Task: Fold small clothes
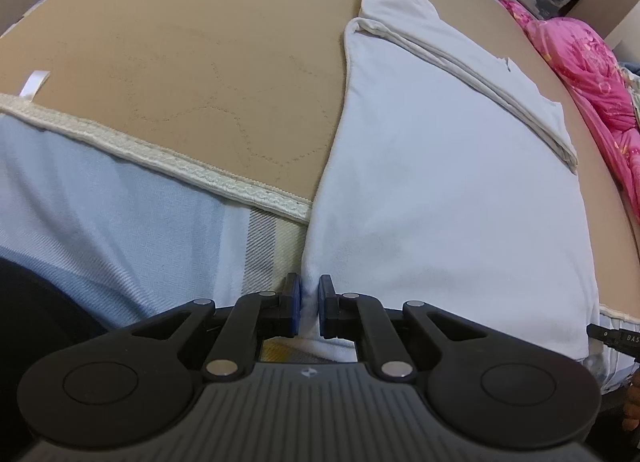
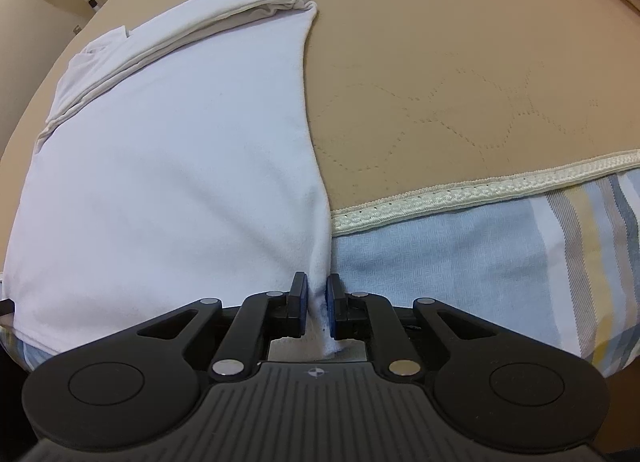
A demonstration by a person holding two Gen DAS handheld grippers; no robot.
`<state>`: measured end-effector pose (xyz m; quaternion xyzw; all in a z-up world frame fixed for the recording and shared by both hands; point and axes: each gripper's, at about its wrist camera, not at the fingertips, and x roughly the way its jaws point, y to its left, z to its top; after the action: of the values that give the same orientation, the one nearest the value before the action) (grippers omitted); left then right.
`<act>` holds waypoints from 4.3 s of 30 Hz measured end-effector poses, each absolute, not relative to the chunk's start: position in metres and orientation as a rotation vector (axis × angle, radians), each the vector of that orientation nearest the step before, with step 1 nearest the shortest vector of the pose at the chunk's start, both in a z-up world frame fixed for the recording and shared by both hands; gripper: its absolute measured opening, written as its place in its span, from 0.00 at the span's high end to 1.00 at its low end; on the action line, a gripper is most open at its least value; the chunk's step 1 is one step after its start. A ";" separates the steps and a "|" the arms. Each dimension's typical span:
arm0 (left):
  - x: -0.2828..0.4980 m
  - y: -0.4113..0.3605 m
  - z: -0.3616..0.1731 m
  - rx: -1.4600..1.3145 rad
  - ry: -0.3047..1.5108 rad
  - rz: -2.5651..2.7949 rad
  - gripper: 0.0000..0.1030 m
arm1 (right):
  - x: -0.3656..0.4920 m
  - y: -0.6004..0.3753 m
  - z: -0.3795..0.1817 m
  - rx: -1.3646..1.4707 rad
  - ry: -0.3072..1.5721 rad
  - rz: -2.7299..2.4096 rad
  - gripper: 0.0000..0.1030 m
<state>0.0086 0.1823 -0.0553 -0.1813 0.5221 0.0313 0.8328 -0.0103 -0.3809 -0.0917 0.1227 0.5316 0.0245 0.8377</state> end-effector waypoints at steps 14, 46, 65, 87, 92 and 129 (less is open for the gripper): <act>0.005 0.176 -0.034 -0.328 1.023 0.042 0.94 | -0.017 -0.380 -0.062 0.303 0.973 0.085 0.95; 0.217 0.256 0.009 -0.408 0.884 -0.029 0.86 | 0.130 -0.446 -0.031 0.715 0.720 -0.014 0.82; 0.261 0.227 -0.035 -0.309 0.995 -0.043 0.66 | 0.206 -0.363 -0.074 0.305 0.839 0.136 0.67; 0.261 0.229 -0.016 -0.353 0.876 0.051 0.92 | 0.194 -0.364 -0.070 0.302 0.801 -0.096 0.86; 0.223 0.213 -0.013 -0.330 0.982 -0.087 0.81 | 0.148 -0.362 -0.048 0.375 0.886 -0.034 0.71; 0.149 0.155 -0.061 -0.051 1.205 -0.117 0.87 | 0.036 -0.345 -0.054 0.248 0.977 0.006 0.88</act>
<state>0.1494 0.1548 -0.0608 -0.0240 0.5663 -0.0550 0.8220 0.0358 -0.3451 -0.0544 0.1190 0.4682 0.0027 0.8756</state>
